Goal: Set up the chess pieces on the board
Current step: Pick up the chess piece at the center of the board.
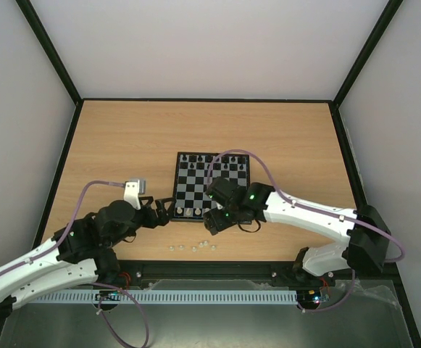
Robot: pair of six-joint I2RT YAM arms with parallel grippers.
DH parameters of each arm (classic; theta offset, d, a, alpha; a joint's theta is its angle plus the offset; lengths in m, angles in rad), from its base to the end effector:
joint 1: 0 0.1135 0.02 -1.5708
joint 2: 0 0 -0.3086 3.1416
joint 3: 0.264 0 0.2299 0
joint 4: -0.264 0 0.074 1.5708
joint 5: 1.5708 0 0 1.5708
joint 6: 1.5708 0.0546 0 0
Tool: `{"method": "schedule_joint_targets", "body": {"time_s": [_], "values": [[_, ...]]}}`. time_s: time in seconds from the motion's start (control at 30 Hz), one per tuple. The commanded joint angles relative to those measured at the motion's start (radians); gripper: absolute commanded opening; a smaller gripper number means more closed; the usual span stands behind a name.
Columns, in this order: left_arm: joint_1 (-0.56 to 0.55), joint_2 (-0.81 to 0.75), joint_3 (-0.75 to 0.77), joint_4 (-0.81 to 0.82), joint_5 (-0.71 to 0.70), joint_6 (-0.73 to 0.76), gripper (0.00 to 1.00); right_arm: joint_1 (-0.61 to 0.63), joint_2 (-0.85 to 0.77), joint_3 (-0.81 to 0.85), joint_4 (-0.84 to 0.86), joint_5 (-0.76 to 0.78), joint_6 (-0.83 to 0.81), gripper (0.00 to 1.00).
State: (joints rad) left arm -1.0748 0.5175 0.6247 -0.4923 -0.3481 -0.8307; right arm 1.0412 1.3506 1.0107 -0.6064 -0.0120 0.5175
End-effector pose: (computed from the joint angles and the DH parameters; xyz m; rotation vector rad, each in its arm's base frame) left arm 0.0555 -0.0634 0.3025 0.0085 2.0467 -0.9089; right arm 0.1293 0.2221 0.2929 -0.6882 2.5483 0.6101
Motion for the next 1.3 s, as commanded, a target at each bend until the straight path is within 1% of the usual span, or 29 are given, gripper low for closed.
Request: {"method": "schedule_joint_targets", "body": {"time_s": [0.0,0.03,0.1,0.2,0.3,0.4,0.47,0.53,0.6,0.93,1.13,1.27], "values": [[0.003,-0.032,-0.01,-0.026,-0.016,-0.02,0.99,0.071,0.037,-0.019,-0.036,0.064,0.051,0.78],[0.003,-0.037,-0.012,-0.025,-0.014,-0.021,0.99,0.087,0.045,-0.024,-0.036,0.064,0.058,0.72],[0.003,-0.04,-0.015,-0.025,-0.012,-0.02,0.99,0.107,0.061,-0.039,-0.034,0.063,0.073,0.64],[0.004,-0.035,-0.016,-0.025,-0.011,-0.018,0.99,0.143,0.097,-0.057,-0.032,0.07,0.09,0.59],[0.003,-0.026,-0.022,-0.015,-0.009,-0.018,0.99,0.178,0.14,-0.069,-0.026,0.074,0.102,0.57],[0.003,-0.01,-0.023,-0.011,-0.001,-0.017,0.99,0.204,0.176,-0.069,-0.012,0.073,0.108,0.51],[0.003,0.001,-0.027,-0.007,0.006,-0.02,0.99,0.214,0.191,-0.071,0.0,0.063,0.11,0.44],[0.003,0.007,-0.032,0.002,0.018,-0.021,0.99,0.224,0.203,-0.072,0.006,0.063,0.111,0.43],[0.004,0.014,-0.038,0.011,0.025,-0.023,0.99,0.231,0.209,-0.076,0.014,0.056,0.111,0.38],[0.004,-0.01,-0.049,0.018,0.021,-0.032,0.99,0.242,0.243,-0.092,0.049,0.06,0.111,0.33],[0.003,-0.036,-0.043,-0.003,0.018,-0.033,0.99,0.243,0.293,-0.062,0.048,0.091,0.109,0.3],[0.003,-0.051,-0.041,-0.018,0.014,-0.033,0.99,0.242,0.328,-0.035,0.045,0.099,0.102,0.25]]}}
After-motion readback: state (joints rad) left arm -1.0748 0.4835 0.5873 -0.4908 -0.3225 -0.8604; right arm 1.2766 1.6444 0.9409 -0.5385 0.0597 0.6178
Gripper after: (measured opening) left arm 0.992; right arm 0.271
